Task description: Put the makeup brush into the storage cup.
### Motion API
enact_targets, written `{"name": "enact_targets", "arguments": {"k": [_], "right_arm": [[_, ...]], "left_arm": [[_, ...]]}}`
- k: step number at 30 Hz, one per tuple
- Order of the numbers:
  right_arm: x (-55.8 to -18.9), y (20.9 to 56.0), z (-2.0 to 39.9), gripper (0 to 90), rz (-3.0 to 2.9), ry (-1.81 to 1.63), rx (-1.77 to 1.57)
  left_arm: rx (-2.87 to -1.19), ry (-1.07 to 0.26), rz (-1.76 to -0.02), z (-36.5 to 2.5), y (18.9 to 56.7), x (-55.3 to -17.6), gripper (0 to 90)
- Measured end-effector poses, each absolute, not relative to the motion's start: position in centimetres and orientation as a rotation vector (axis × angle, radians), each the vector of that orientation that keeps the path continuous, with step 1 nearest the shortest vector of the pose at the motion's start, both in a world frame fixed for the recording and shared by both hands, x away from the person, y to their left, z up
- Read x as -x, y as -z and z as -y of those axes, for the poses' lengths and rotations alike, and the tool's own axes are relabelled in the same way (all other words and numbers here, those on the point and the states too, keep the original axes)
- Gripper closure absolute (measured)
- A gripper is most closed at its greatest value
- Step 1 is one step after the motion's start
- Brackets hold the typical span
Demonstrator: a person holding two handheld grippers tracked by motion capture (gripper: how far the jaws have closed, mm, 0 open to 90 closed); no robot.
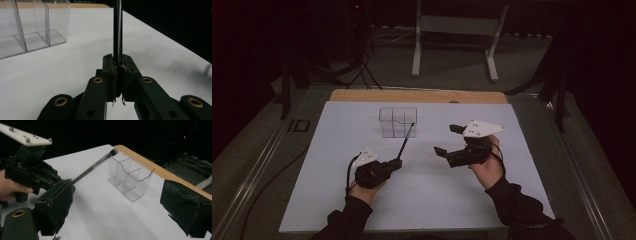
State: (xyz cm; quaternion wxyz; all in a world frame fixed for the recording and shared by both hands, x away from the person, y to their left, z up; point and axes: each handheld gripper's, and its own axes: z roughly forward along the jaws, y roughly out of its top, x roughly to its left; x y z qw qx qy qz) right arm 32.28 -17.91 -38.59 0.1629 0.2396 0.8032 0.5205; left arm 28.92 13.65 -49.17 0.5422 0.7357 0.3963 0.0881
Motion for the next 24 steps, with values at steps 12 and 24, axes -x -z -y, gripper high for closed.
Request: {"name": "enact_targets", "arguments": {"k": [12,24], "right_arm": [[-32.9,37.2,15.5,9.9,-2.279,-1.471,-0.863],[-33.7,38.0,12.9,18.5,-2.281,-1.618,-1.157]], "left_arm": [[-1.735,-0.194,-0.944,-13.4,49.3,-28.9,85.1],[-1.728,-0.186,-0.948,-13.4,49.4,-28.9,85.1]]}}
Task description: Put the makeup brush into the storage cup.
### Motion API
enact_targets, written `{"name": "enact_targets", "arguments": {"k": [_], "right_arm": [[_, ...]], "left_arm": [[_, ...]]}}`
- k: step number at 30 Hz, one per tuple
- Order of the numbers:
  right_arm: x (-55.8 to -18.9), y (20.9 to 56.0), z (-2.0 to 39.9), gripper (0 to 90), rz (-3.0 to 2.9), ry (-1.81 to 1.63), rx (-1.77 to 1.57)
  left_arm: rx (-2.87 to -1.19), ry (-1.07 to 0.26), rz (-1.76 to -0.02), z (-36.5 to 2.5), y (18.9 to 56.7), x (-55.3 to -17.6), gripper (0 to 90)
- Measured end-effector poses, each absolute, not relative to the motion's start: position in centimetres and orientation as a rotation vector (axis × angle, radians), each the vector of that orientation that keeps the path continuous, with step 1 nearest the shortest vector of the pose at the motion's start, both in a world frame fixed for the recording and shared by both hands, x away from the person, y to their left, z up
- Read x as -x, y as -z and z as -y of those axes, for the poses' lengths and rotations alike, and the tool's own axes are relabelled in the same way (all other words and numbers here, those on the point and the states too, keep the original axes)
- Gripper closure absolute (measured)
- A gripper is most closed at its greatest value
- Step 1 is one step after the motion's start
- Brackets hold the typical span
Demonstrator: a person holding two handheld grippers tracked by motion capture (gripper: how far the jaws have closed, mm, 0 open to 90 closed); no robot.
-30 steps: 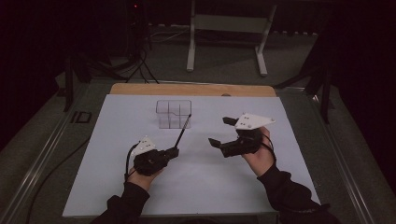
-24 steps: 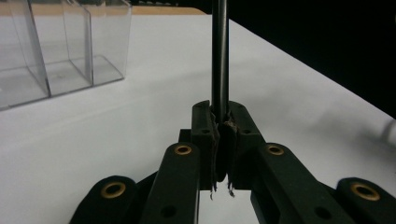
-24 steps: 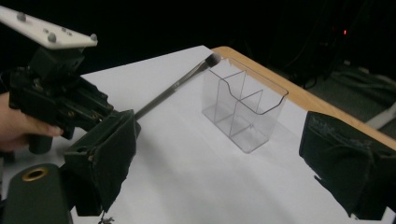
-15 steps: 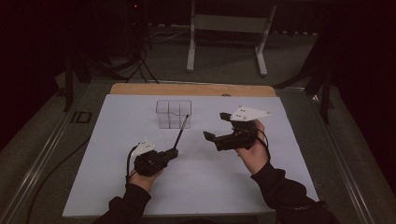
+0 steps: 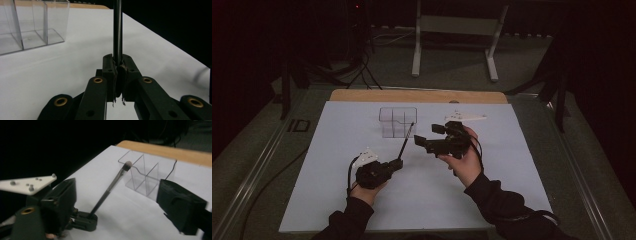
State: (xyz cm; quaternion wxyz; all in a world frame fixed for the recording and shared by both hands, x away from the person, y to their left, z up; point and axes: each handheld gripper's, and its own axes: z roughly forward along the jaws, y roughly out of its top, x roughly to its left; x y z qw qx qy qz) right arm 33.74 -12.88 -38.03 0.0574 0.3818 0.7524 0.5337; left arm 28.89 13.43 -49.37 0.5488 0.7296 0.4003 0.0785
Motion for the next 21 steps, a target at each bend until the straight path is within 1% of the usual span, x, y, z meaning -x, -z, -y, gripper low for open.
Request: {"name": "enact_targets", "arguments": {"k": [3,4,6,8,10,12,14,15,19,21], "right_arm": [[-34.0,38.4,12.3,29.3,-2.276,-1.599,-1.267],[-34.2,38.6,12.1,29.8,-2.283,-1.586,-1.297],[-34.5,39.0,11.8,38.5,-2.290,-1.595,-1.354],[-34.7,39.2,11.7,39.0,-2.289,-1.595,-1.384],[-35.3,39.8,11.5,43.4,-2.286,-1.640,-1.471],[-35.6,40.0,11.4,44.7,-2.293,-1.671,-1.497],[-35.8,40.3,11.2,48.3,-2.291,-1.675,-1.525],[-36.0,40.4,11.1,48.3,-2.292,-1.676,-1.541],[-36.3,40.9,11.0,53.4,-2.278,-1.698,-1.598],[-36.5,41.2,11.0,55.9,-2.282,-1.724,-1.624]], "left_arm": [[-1.728,-0.182,-0.948,-13.4,49.4,-28.9,85.1],[-1.718,-0.181,-0.950,-13.4,49.4,-28.9,85.1],[-1.723,-0.182,-0.948,-13.4,49.4,-28.9,85.1],[-1.719,-0.181,-0.946,-13.4,49.4,-28.9,85.1],[-1.720,-0.175,-0.947,-13.4,49.4,-28.9,85.1],[-1.727,-0.180,-0.945,-13.4,49.4,-28.9,85.1],[-1.732,-0.177,-0.940,-13.3,49.4,-28.9,85.1],[-1.731,-0.179,-0.938,-13.3,49.4,-28.8,85.1],[-1.740,-0.170,-0.918,-13.1,49.3,-28.8,85.1],[-1.762,-0.189,-0.922,-13.0,49.4,-28.7,85.1]]}}
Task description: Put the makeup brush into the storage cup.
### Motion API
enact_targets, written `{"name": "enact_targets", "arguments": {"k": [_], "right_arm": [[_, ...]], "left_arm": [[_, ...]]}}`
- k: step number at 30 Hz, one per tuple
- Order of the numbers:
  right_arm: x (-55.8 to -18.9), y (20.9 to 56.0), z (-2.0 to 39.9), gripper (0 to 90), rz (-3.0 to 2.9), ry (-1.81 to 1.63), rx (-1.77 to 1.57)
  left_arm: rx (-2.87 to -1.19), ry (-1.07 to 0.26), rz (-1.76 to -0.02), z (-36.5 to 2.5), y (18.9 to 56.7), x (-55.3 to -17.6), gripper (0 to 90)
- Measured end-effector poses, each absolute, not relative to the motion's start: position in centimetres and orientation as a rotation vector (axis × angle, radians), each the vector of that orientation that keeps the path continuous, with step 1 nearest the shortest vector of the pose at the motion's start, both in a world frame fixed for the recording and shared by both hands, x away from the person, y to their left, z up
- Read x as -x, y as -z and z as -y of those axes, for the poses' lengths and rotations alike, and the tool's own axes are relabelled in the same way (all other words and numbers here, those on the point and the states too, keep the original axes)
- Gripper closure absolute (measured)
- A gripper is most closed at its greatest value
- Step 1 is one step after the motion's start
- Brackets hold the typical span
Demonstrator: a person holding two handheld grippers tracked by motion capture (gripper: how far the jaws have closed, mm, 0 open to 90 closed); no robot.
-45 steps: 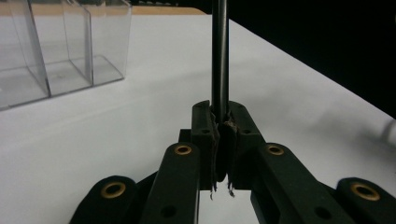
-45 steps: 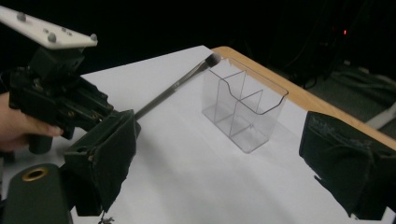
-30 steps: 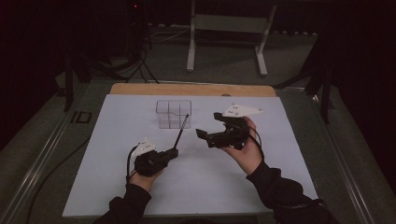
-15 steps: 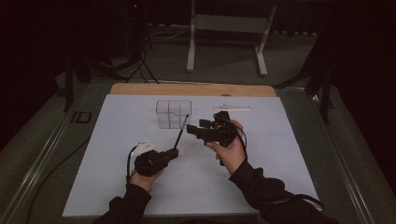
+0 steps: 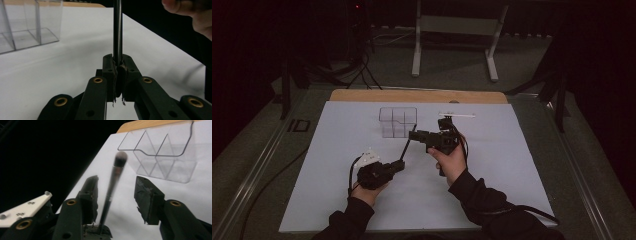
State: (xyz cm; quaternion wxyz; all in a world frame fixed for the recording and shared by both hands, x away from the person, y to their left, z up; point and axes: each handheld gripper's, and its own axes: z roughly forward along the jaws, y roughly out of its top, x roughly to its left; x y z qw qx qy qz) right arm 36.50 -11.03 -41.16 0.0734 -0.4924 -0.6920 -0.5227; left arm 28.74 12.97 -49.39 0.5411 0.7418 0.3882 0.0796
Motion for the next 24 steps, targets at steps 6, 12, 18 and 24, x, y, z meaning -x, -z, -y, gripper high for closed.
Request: {"name": "enact_targets", "arguments": {"k": [6,12,18,24], "right_arm": [[-36.6,41.8,11.1,66.3,2.027,1.576,1.490],[-36.5,42.4,10.9,80.6,2.024,1.555,1.467],[-36.6,42.6,10.9,83.0,2.006,1.567,1.425],[-36.5,42.2,10.9,83.5,2.031,1.590,1.388]], "left_arm": [[-1.775,-0.174,-0.913,-12.8,49.5,-28.8,85.1],[-1.785,-0.157,-0.905,-12.8,49.6,-28.9,85.1],[-1.814,-0.214,-0.911,-12.5,49.6,-28.7,84.5],[-1.817,-0.178,-0.944,-12.2,49.3,-28.7,63.9]]}}
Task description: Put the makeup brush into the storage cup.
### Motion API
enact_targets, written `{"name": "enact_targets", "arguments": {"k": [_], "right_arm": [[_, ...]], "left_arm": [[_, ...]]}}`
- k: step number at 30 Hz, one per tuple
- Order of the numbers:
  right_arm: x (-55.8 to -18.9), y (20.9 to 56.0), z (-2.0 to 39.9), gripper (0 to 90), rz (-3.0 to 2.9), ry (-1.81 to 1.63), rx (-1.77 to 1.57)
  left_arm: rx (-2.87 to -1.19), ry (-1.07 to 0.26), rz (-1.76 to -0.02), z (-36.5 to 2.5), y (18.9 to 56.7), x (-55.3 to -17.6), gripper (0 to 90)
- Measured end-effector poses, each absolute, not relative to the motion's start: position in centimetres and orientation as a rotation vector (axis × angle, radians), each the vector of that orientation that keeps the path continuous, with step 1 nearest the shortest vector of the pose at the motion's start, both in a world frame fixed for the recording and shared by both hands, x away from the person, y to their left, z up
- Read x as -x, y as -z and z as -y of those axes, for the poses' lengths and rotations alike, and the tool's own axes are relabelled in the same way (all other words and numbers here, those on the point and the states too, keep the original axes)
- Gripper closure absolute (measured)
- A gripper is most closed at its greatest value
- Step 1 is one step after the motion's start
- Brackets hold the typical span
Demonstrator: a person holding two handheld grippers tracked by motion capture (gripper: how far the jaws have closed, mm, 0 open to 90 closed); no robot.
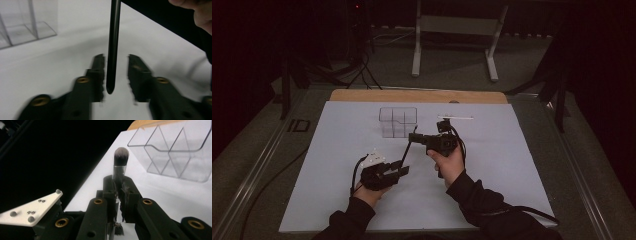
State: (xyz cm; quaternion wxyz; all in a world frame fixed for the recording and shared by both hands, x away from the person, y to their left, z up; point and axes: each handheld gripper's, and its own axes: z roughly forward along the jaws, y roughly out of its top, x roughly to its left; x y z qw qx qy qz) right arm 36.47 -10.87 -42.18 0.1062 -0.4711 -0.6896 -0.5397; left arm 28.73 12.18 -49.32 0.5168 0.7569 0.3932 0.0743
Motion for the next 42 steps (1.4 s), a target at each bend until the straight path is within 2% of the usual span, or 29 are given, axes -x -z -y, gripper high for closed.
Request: {"name": "enact_targets", "arguments": {"k": [1,9,17,24,26,28,42], "right_arm": [[-36.4,41.8,11.0,83.6,2.078,1.611,1.361],[-36.1,39.8,11.4,83.6,2.252,1.708,1.245],[-35.7,38.2,11.7,83.6,2.456,1.762,1.160],[-36.0,36.9,11.9,83.8,2.525,1.796,1.122],[-36.2,36.6,11.8,83.9,2.552,1.801,1.103],[-36.4,36.2,11.6,83.9,2.584,1.814,1.084],[-39.2,34.3,10.0,83.9,2.674,1.894,0.989]], "left_arm": [[-1.825,-0.167,-0.948,-12.2,49.3,-28.8,56.0],[-1.847,-0.219,-0.950,-11.8,49.1,-28.6,38.9],[-1.866,-0.247,-0.981,-11.5,49.0,-28.6,24.9],[-1.872,-0.227,-0.974,-11.5,49.0,-28.6,17.2],[-1.866,-0.196,-0.939,-11.6,49.1,-28.5,11.8],[-1.882,-0.221,-0.924,-11.6,49.0,-28.4,7.4],[-1.881,-0.237,-0.950,-12.2,49.3,-28.7,3.4]]}}
